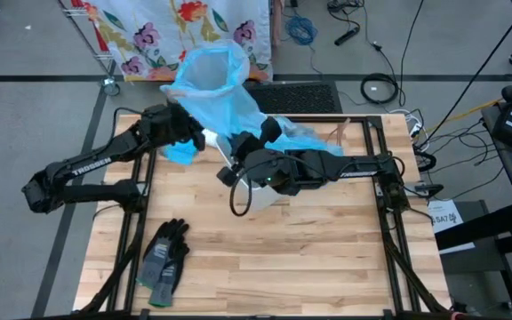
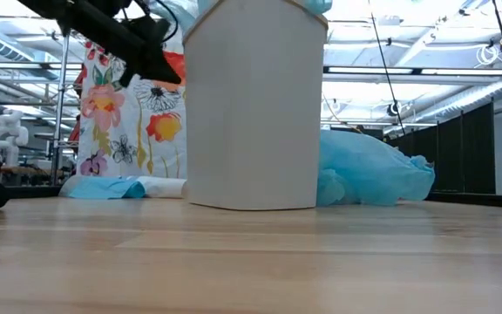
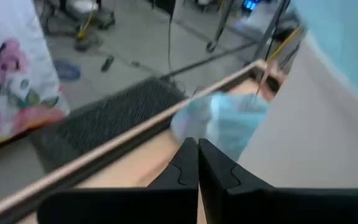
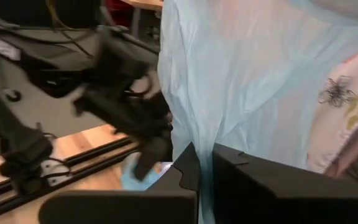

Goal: Place trash/remove bag and relplace
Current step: Put the trash bag into the trash bin

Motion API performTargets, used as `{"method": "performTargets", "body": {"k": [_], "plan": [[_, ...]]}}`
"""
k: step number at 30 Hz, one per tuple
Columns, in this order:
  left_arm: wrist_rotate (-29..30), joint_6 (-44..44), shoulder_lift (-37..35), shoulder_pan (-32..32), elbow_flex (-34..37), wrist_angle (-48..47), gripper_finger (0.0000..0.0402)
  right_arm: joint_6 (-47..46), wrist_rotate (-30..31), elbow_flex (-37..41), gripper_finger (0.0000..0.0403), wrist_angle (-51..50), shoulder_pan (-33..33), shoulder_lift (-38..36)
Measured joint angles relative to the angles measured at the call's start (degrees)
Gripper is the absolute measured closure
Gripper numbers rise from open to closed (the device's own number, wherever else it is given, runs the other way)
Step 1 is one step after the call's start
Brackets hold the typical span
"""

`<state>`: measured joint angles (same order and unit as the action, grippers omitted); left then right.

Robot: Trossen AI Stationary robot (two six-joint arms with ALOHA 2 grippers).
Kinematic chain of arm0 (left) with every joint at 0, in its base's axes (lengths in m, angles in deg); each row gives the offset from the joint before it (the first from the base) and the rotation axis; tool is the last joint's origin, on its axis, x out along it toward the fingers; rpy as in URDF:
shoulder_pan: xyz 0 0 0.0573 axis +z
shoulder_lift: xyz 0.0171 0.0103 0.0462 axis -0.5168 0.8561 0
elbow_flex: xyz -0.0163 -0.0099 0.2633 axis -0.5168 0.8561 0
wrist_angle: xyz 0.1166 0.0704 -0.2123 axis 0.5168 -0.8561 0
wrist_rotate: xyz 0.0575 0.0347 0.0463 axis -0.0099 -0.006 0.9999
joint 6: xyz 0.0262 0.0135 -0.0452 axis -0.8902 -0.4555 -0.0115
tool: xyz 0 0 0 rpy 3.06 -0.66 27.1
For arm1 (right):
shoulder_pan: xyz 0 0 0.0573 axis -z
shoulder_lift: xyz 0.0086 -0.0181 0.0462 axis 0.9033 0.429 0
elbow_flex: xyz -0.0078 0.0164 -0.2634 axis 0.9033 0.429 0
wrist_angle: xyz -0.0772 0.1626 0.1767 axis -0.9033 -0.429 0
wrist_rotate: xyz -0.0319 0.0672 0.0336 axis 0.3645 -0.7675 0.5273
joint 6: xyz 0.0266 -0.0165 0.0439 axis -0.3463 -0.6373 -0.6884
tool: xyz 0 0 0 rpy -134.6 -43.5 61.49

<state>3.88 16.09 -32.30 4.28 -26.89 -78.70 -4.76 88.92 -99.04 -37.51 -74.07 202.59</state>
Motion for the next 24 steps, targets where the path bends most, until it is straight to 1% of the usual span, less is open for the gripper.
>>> {"method": "performTargets", "body": {"k": [3,5,7,8,12,14,17,20,21,22,24], "plan": [[-0.50,-0.89,2.85,0.22,0.00,7.22,0.0401,-0.59,-2.70,-0.02,0.0403,0.08,-0.51,0.00],[-2.75,-1.61,4.13,0.22,0.00,13.35,0.0401,-2.17,-3.67,0.00,0.0403,-0.20,-0.79,0.02],[-5.36,-1.59,4.27,0.22,-0.42,18.97,0.0401,-3.71,-3.64,0.00,0.0403,-1.22,-0.85,0.02],[-5.72,-1.77,4.10,0.22,-0.99,21.21,0.0401,-4.80,-3.58,0.00,0.0403,-2.15,-0.82,0.02],[-5.66,-2.39,3.24,0.33,-2.07,29.17,0.0401,-7.89,-3.97,0.02,0.0403,-5.47,-0.67,0.02],[-5.64,-4.68,2.86,0.31,-3.15,32.08,0.0401,-7.82,-4.01,0.01,0.0403,-5.55,-0.60,0.02],[-5.64,-6.41,2.59,0.35,-6.47,32.41,0.0401,-5.08,-4.15,0.02,0.0403,-3.36,-0.05,0.04],[-5.60,-6.37,2.70,0.66,-9.53,31.93,0.0401,1.43,-4.28,0.02,0.0403,2.98,1.11,0.04],[-5.60,-6.39,2.68,0.66,-10.43,31.99,0.0401,2.46,-5.14,0.02,0.0403,5.06,1.68,0.04],[-5.58,-6.36,2.64,0.66,-11.26,31.94,0.0401,2.43,-6.54,0.02,0.0403,6.69,2.27,0.04],[-5.57,-6.35,2.59,0.66,-13.04,30.48,0.0401,-0.44,-9.34,0.02,0.0403,7.51,3.40,0.04]]}}
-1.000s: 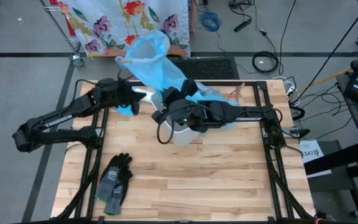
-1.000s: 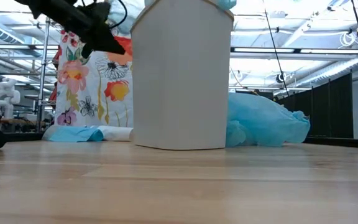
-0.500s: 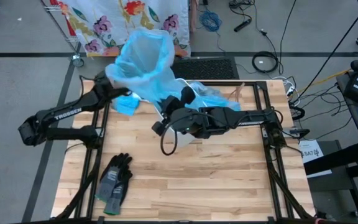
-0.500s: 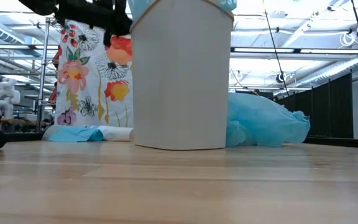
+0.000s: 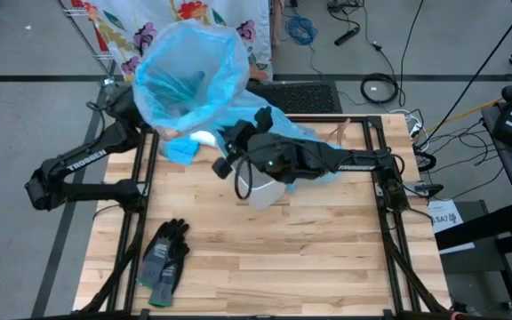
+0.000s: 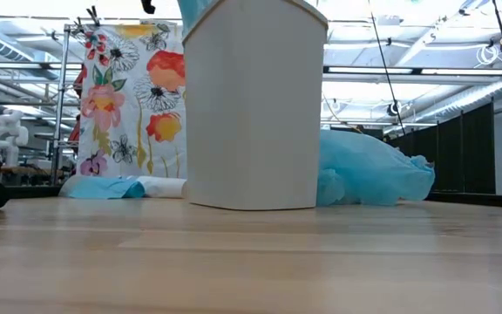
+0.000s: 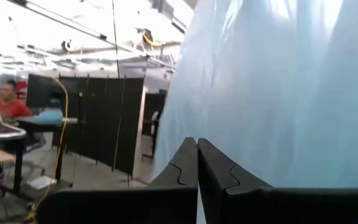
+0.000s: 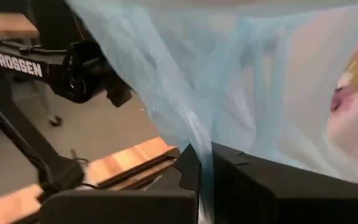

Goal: Place trash/remove bag and relplace
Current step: Put the trash bag into the trash bin

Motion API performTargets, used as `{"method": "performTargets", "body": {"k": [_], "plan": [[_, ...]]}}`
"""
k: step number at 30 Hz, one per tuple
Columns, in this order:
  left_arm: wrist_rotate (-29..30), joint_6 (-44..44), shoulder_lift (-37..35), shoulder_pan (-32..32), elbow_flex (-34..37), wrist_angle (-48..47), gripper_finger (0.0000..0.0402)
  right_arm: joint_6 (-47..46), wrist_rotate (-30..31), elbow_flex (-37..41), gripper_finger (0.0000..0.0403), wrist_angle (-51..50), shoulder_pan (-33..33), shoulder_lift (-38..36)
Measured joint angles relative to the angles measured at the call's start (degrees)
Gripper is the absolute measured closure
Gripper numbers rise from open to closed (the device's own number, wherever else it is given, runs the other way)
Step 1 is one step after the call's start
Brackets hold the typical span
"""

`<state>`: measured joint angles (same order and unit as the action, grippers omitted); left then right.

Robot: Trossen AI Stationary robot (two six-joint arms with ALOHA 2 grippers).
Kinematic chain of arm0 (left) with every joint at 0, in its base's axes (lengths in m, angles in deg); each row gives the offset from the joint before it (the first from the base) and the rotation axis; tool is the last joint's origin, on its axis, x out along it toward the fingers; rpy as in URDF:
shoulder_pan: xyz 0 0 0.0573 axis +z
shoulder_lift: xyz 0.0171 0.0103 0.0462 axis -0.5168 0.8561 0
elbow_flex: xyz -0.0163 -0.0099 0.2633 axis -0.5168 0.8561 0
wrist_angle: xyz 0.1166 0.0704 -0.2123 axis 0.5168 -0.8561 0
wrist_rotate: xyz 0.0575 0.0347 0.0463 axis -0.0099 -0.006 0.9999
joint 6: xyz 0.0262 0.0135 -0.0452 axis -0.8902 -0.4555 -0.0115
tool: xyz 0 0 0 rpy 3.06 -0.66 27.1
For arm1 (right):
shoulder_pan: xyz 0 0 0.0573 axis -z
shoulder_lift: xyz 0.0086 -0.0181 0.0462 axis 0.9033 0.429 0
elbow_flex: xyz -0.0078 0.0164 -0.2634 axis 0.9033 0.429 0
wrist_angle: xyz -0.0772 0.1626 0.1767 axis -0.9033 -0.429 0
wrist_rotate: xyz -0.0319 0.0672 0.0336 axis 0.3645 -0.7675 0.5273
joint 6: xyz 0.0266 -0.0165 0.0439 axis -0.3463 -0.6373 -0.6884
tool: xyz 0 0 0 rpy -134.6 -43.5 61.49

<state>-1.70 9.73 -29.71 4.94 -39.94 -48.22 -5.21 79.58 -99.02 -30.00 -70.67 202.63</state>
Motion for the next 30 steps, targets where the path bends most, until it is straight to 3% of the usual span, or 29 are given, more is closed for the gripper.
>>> {"method": "performTargets", "body": {"k": [4,10,17,23,30], "plan": [[-0.22,-0.02,0.02,-0.07,-1.84,-5.33,0.0401,-1.79,-3.09,0.40,0.0403,1.08,1.04,0.16],[-0.30,0.31,0.04,-0.07,-1.84,-10.82,0.0401,-1.79,-3.96,2.07,0.0403,10.62,0.72,0.44],[-0.37,0.44,0.04,-0.07,-1.84,-11.53,0.0401,-3.43,-5.29,2.10,0.0403,17.51,2.25,0.45],[-0.48,0.48,0.04,-0.07,-1.84,-11.69,0.0401,-5.82,-17.95,2.08,0.0403,28.27,5.07,2.64],[-0.50,0.50,-0.09,-0.07,-1.84,-14.49,0.0401,-2.89,-18.12,2.14,0.0403,30.23,4.40,2.66]]}}
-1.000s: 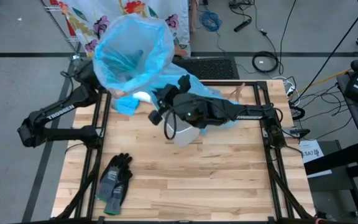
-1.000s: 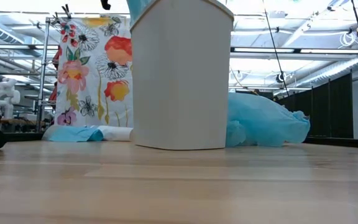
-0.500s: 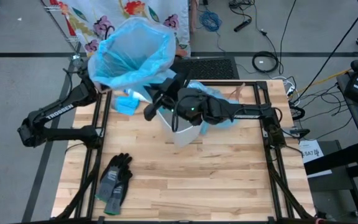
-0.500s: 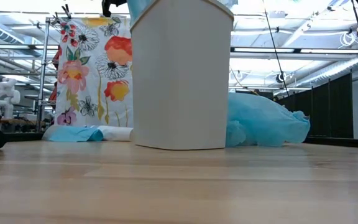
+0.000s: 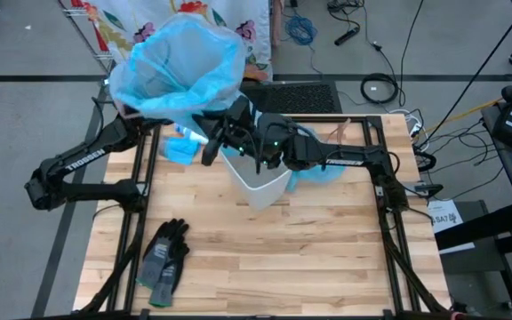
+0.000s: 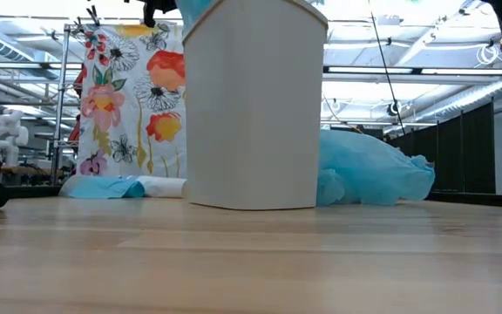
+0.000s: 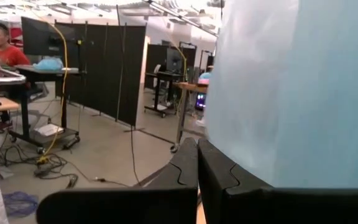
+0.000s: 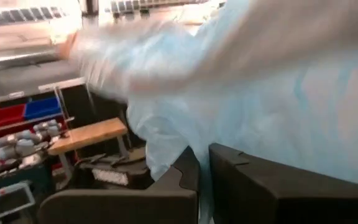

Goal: Place trash/remove bag and relplace
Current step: Put the trash bag into the trash bin

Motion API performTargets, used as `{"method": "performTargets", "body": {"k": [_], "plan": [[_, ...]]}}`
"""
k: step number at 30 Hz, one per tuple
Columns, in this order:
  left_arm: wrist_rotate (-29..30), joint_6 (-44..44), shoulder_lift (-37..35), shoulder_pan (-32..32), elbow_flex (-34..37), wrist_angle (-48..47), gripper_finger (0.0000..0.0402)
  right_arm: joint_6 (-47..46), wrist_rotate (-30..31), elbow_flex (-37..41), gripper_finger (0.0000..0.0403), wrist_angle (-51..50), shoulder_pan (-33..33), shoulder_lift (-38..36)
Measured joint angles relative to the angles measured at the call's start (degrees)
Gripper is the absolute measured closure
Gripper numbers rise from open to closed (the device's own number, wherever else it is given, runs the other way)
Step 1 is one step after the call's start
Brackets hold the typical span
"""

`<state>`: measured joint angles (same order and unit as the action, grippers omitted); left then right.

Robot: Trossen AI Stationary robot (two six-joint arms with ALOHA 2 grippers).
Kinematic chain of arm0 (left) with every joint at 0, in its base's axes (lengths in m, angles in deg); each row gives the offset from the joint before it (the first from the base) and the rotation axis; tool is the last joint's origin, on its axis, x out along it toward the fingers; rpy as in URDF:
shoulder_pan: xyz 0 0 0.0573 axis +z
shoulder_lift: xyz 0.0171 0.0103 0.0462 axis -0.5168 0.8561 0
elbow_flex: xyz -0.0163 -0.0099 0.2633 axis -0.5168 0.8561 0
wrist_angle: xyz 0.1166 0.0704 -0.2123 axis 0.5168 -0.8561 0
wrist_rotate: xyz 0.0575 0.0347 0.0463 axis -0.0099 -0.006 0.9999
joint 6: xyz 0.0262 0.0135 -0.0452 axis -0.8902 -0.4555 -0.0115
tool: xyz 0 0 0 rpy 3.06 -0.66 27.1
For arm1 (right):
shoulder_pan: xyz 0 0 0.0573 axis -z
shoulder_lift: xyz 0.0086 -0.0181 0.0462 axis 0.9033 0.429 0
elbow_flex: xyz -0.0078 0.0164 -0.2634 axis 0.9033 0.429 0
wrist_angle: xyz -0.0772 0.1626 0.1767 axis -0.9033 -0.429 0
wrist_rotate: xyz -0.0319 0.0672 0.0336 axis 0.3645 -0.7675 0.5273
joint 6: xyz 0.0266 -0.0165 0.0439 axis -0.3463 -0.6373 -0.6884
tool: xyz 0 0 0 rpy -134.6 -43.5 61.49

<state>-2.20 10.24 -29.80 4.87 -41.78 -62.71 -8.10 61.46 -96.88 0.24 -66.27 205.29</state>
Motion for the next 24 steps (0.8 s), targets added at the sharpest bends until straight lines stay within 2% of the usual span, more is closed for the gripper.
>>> {"method": "performTargets", "body": {"k": [2,6,8,14,18,24], "plan": [[0.00,0.00,0.00,0.00,0.00,-0.61,0.0401,-0.34,2.50,-0.02,0.0403,-2.77,-0.87,-0.02],[-0.01,-0.04,-0.48,0.00,0.00,-4.66,0.0401,-1.42,14.17,0.00,0.0403,-13.93,-2.92,-0.31],[-0.02,-0.06,-0.78,0.00,0.00,-6.30,0.0401,-2.00,16.53,0.00,0.0403,-16.96,-3.70,-0.73],[-0.02,-0.04,-1.39,0.00,0.00,-11.34,0.0401,-12.02,17.43,0.02,0.0403,-32.96,-4.50,-3.42],[-0.01,-0.09,-1.79,0.00,0.00,-14.21,0.0401,-14.99,16.66,-0.09,0.0402,-37.91,-4.81,-7.43],[-0.01,-0.11,-1.84,0.00,0.00,-14.34,0.0401,-19.51,14.52,-0.04,0.0366,-45.48,-4.69,-10.66]]}}
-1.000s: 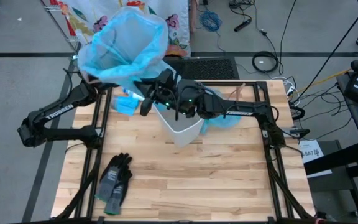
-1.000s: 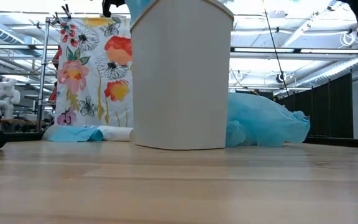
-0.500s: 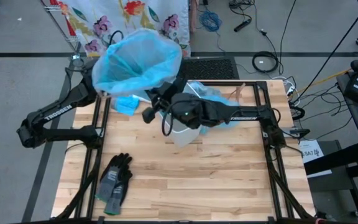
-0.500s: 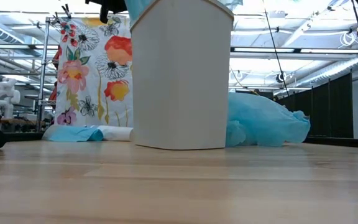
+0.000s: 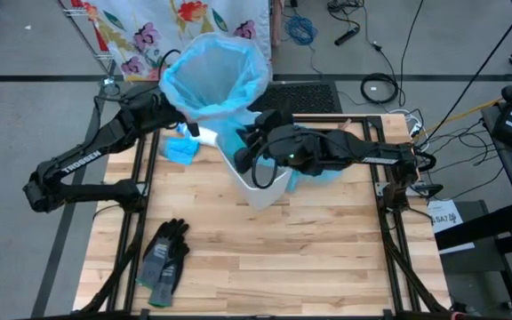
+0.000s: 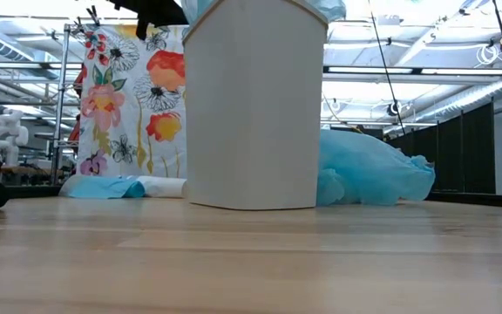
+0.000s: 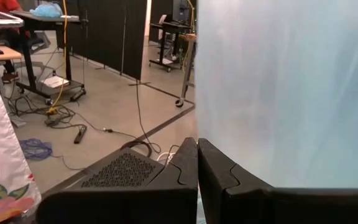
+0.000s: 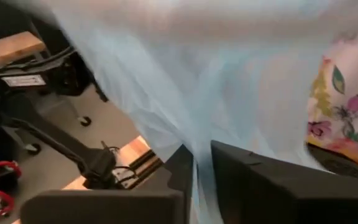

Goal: Place trash/remove bag and relplace
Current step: Put the trash bag into the trash bin

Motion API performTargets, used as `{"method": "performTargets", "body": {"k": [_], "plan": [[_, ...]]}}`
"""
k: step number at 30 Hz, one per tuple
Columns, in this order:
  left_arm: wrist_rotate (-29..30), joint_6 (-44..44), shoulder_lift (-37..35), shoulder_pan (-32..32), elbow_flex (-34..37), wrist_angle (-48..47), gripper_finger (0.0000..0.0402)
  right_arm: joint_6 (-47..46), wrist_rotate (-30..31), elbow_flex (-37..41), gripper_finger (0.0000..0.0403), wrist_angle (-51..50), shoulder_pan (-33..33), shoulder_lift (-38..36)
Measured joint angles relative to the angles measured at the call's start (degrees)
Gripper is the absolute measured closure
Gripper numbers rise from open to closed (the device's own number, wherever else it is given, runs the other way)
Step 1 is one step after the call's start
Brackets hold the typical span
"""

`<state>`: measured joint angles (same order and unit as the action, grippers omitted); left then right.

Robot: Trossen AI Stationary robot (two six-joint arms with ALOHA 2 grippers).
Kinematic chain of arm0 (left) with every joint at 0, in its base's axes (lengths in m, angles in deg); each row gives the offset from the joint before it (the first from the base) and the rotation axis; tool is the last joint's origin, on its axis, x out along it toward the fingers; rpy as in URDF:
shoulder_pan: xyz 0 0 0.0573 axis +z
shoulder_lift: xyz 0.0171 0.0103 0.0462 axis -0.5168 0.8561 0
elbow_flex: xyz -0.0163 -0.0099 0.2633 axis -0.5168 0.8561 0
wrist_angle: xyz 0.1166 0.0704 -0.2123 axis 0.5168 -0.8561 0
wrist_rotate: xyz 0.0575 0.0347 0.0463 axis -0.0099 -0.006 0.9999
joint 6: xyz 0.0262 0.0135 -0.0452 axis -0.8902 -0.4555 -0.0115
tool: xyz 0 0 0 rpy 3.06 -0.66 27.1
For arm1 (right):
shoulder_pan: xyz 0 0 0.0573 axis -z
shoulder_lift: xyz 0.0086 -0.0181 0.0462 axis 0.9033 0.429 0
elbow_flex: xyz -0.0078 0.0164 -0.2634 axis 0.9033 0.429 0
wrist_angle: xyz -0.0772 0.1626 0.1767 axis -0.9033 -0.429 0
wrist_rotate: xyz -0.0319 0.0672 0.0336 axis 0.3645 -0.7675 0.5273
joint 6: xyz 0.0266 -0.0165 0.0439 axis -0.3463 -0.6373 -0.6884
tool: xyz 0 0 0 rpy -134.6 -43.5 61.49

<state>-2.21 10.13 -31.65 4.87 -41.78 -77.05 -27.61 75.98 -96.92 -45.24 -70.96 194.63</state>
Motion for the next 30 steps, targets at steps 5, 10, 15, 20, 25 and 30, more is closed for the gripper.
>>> {"method": "performTargets", "body": {"k": [5,10,15,20,25,30], "plan": [[-0.01,-0.02,-0.01,0.00,0.00,0.10,0.0401,0.07,-5.96,-0.04,0.0312,-0.55,0.37,-0.57],[-0.01,-0.04,0.01,0.02,0.00,0.10,0.0401,0.63,-10.30,0.07,0.0266,-5.84,0.73,-1.14],[0.00,-0.07,0.01,0.00,0.00,-0.17,0.0401,-1.05,-10.25,0.04,0.0253,-12.38,0.58,-5.33],[0.01,-0.05,0.01,0.00,0.00,-0.38,0.0401,-10.21,-10.22,0.00,0.0280,-27.27,0.72,-9.13],[0.01,-0.05,0.01,0.00,0.00,-0.40,0.0401,-18.76,-13.64,0.00,0.0380,-43.16,1.21,-10.09],[0.01,-0.04,0.01,0.00,0.00,-1.59,0.0401,-18.61,-17.86,0.00,0.0398,-44.14,2.89,-7.23]]}}
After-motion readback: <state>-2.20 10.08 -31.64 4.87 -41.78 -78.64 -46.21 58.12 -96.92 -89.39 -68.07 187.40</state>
